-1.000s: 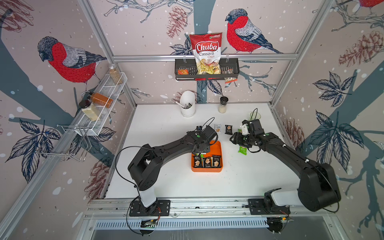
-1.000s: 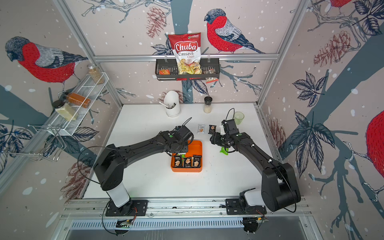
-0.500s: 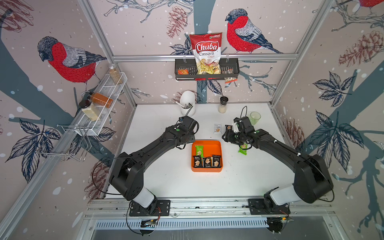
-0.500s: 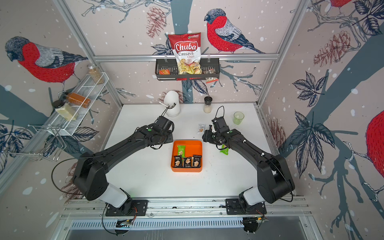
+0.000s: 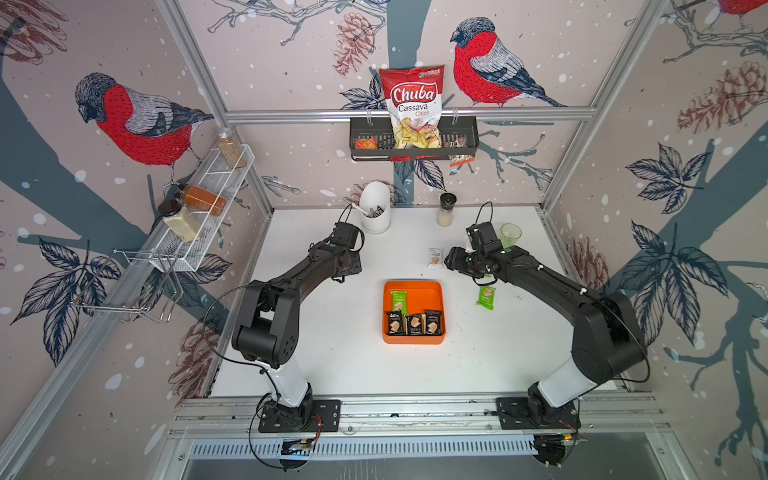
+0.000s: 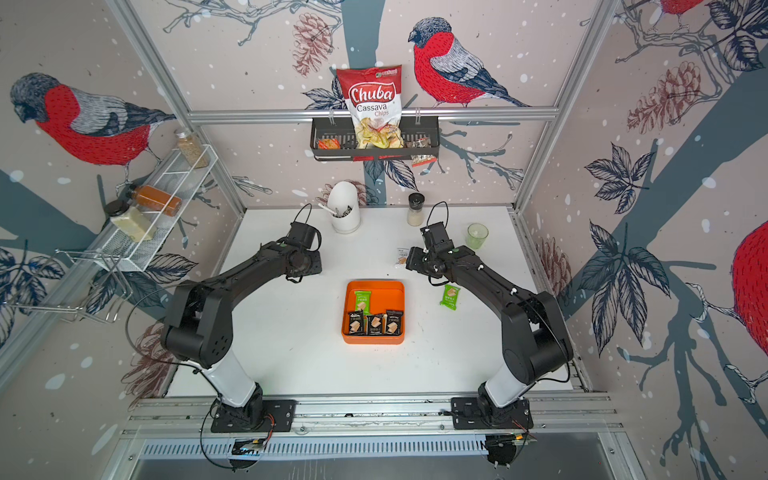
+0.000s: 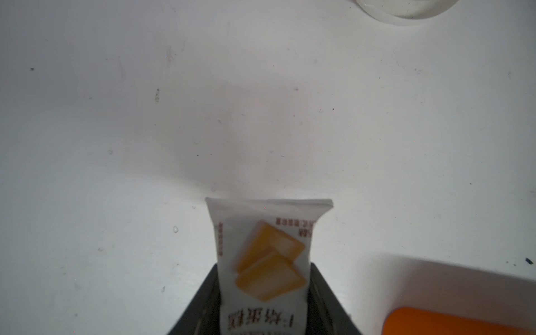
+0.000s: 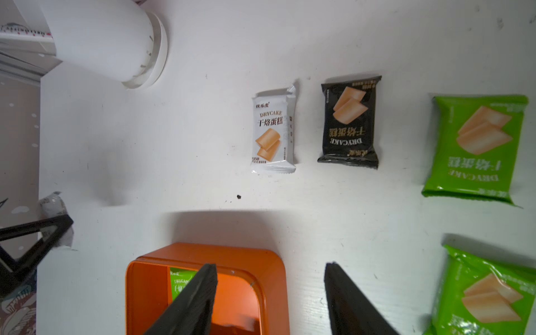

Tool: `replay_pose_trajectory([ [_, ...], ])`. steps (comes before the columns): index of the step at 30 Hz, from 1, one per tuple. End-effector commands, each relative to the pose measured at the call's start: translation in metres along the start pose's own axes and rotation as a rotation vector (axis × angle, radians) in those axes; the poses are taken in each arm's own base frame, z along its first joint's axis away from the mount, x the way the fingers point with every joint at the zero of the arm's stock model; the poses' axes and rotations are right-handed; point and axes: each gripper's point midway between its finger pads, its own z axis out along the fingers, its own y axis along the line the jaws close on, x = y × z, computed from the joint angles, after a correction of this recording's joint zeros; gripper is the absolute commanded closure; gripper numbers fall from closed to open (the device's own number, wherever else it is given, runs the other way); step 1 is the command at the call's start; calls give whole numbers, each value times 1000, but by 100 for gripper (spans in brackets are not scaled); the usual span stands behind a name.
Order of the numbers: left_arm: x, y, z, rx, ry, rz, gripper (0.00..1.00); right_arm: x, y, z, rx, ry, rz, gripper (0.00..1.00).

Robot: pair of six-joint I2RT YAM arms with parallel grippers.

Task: Take the cookies out of the storage box
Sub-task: Place the cookie at the center of the board.

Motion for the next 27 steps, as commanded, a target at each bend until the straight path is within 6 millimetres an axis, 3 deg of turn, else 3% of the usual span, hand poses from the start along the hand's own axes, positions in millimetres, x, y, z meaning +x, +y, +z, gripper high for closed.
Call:
replay_pose_trajectory([
  [1,-12,2,16,15,-20,28,60,-13,1,1,8,-30,7,35],
  [9,1,12,51,2,50,30,59,-16,-4,6,25,-34,17,35],
  [17,7,13,55,15,68,30,58,-11,-8,3,30,-30,23,37],
  [18,8,12,54,22,73,32,54,-11,-9,1,29,-30,23,37],
  [20,8,11,51,27,78,29,34,-11,-7,-2,23,-33,19,37],
  [23,6,15,42,14,64,19,19,-9,-8,-6,20,-34,15,37],
  [27,4,18,24,13,37,-2,15,-5,-8,-14,17,-35,5,37],
])
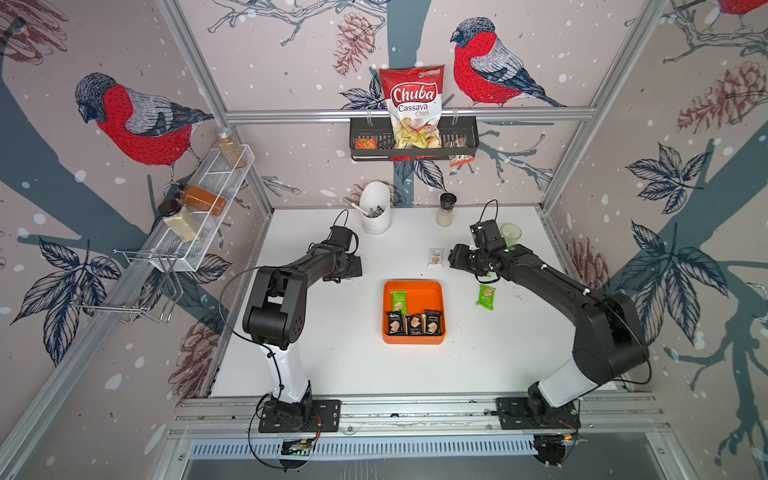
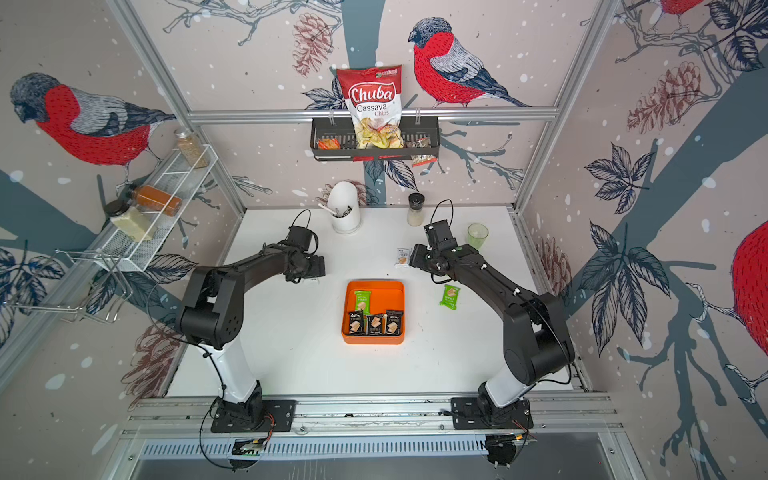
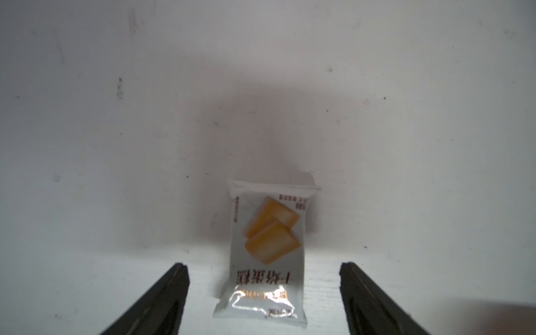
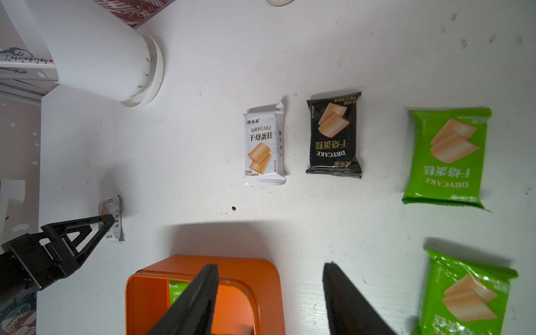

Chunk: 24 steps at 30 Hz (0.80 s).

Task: Take the cookies out of the storage box
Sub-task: Place the cookie at the center of the board, then pick up the cookie from the storage box.

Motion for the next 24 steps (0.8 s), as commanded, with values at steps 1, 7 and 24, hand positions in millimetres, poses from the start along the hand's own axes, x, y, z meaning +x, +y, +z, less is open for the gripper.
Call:
replay_pose_trajectory([
  [1,-2,4,-16,-3,-22,-29,15,3,-1,-7,3,-7,-11,37],
  [7,5,-2,-55,64,-74,-103,16,13,-8,-19,8,-2,-26,37],
  [24,67,-64,-133,300,-142,-210,18,55,-27,-41,-19,20,-18,37],
])
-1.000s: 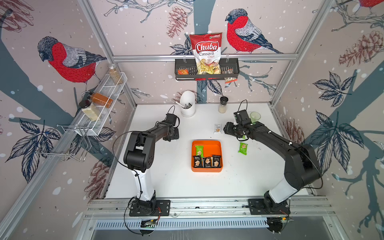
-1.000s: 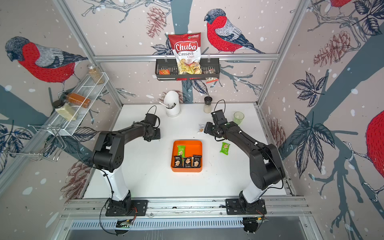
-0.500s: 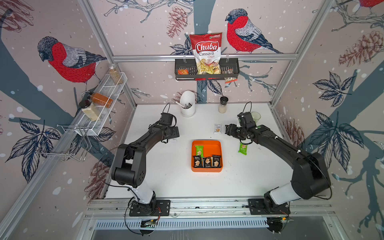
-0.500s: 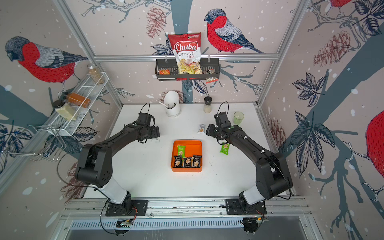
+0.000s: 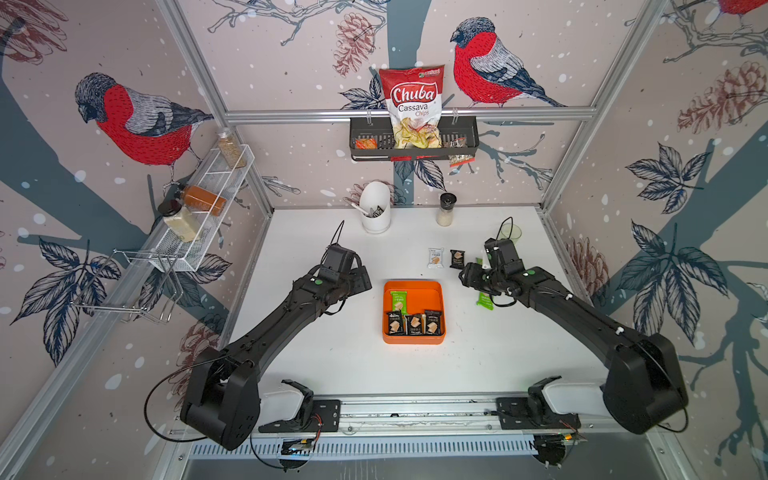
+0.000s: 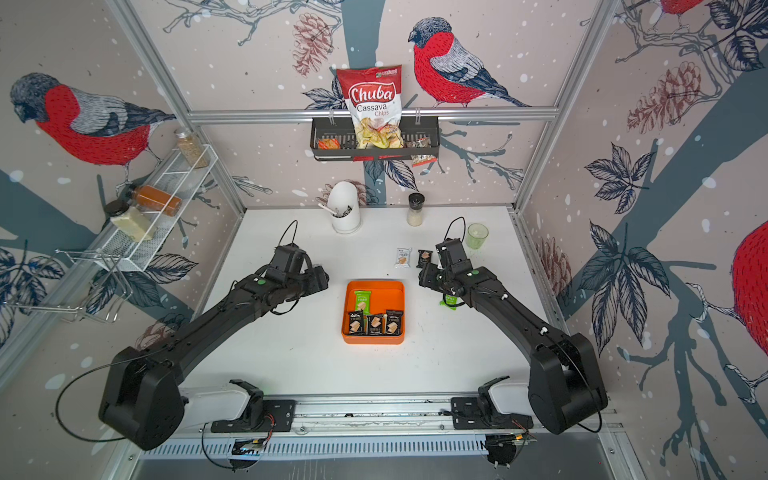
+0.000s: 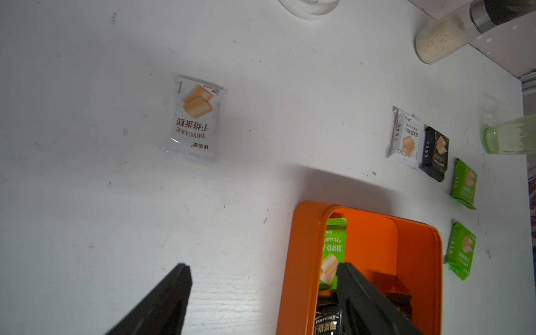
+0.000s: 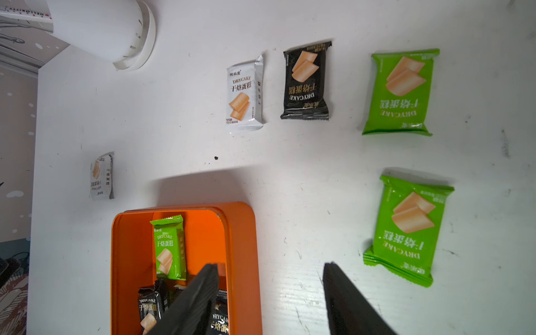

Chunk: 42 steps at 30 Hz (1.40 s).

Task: Take the cookies out of the storage box
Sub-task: Pick up the cookie from the storage box.

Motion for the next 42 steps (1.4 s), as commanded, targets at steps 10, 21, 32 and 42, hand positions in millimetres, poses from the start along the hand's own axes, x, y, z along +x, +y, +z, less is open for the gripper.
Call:
replay_pose_trajectory([
  [10,30,-62,6,58,52,47,19,8,-3,-5,-19,-7,24,37],
  [21,55,-87,40,-102,118,211,20,13,-13,-12,-20,-26,45,37],
  [32,77,-85,81,-199,213,309,20,10,-26,-17,-13,-39,71,36],
  [42,92,-77,110,-266,277,350,20,5,-35,-19,-5,-43,81,36],
])
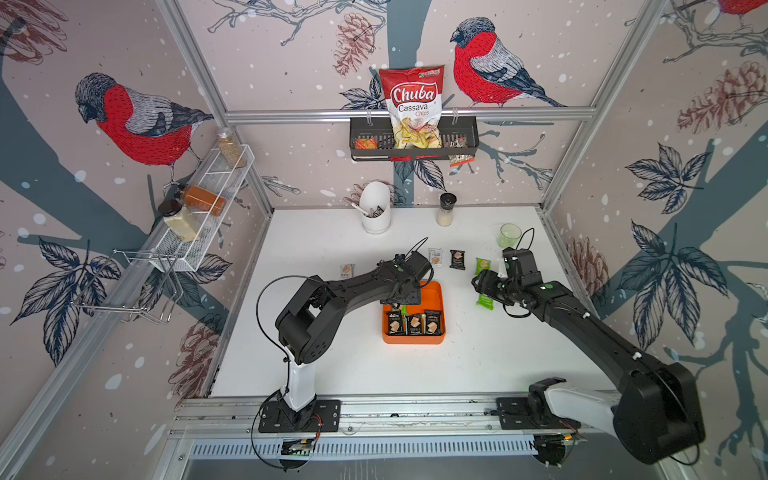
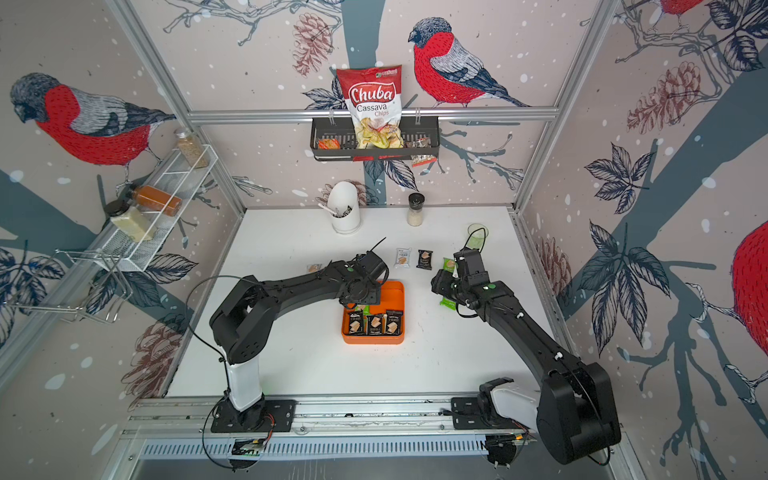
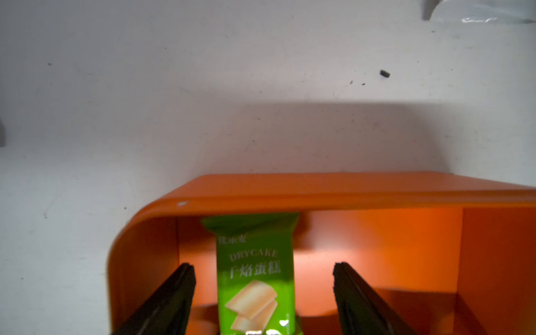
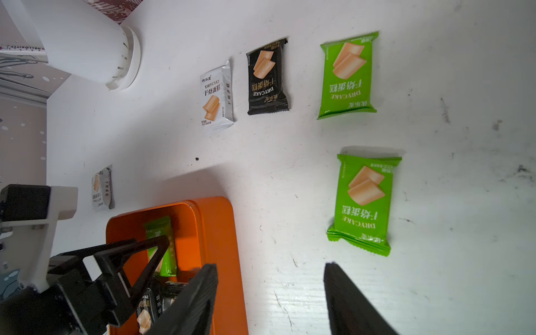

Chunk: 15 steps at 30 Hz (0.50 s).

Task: Take the cookies out of the storage box
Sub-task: Pick up the cookie from the storage box.

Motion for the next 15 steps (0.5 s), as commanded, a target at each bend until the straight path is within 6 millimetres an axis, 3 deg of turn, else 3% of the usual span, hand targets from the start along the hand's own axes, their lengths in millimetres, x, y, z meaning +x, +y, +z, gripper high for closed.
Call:
replay_pose_trajectory([
  [1,6,5,6,-40,29,31,20,0,-1,-1,-7,5,-19,36],
  [10,15,12,16,-82,73,50,20,-6,-6,-4,3,-6,-12,36],
  [15,17,3,17,-29,81,40,22,-6,-8,-3,5,-6,-8,36],
])
